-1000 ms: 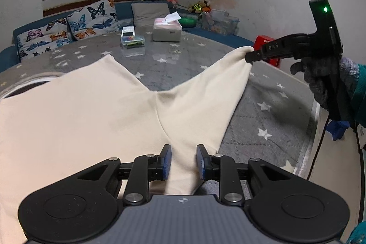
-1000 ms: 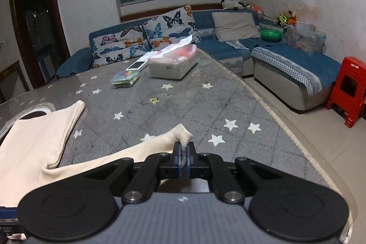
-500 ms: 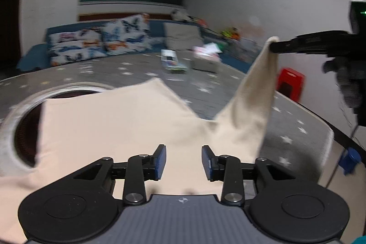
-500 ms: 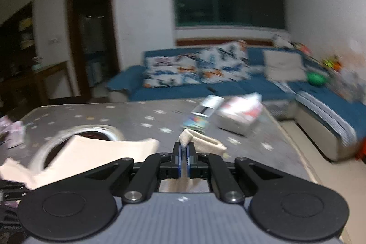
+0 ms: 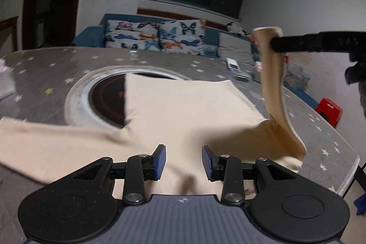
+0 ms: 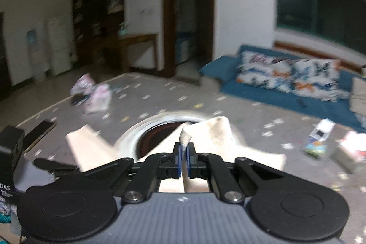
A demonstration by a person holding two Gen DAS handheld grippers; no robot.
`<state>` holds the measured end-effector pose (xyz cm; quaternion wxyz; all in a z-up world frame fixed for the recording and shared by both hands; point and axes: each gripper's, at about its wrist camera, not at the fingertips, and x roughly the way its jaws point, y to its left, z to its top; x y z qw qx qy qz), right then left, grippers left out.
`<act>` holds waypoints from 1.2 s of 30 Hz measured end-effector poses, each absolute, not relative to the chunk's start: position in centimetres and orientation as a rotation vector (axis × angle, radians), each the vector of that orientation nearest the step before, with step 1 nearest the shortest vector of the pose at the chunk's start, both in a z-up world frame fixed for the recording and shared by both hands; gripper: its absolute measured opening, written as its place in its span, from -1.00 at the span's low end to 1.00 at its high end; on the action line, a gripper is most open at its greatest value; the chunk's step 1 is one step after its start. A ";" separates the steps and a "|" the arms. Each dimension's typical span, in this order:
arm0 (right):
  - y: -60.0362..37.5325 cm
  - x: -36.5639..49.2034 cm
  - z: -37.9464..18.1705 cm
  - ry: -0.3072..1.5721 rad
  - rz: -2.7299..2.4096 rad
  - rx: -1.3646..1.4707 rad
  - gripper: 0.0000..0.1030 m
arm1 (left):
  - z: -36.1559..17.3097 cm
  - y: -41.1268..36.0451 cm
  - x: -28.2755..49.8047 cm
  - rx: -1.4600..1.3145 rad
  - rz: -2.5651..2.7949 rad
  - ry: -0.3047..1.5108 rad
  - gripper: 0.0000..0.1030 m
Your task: Fold clothes
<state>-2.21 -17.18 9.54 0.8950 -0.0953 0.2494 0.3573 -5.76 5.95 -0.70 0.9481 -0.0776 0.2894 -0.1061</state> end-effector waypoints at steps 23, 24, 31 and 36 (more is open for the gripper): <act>-24.1 -3.2 4.6 0.728 0.596 -0.305 -0.51 | -1.7 6.8 -5.4 -0.176 -0.170 0.630 -0.38; -25.0 -3.2 4.1 0.745 0.577 -0.308 -0.51 | -1.8 6.7 -5.3 -0.170 -0.167 0.631 -0.55; -27.3 -2.7 2.0 0.780 0.526 -0.290 -0.51 | -1.5 6.6 -5.9 -0.126 -0.126 0.610 -0.95; -25.0 -1.1 1.5 0.747 0.575 -0.273 -0.52 | -1.2 6.7 -6.1 -0.117 -0.109 0.614 -0.95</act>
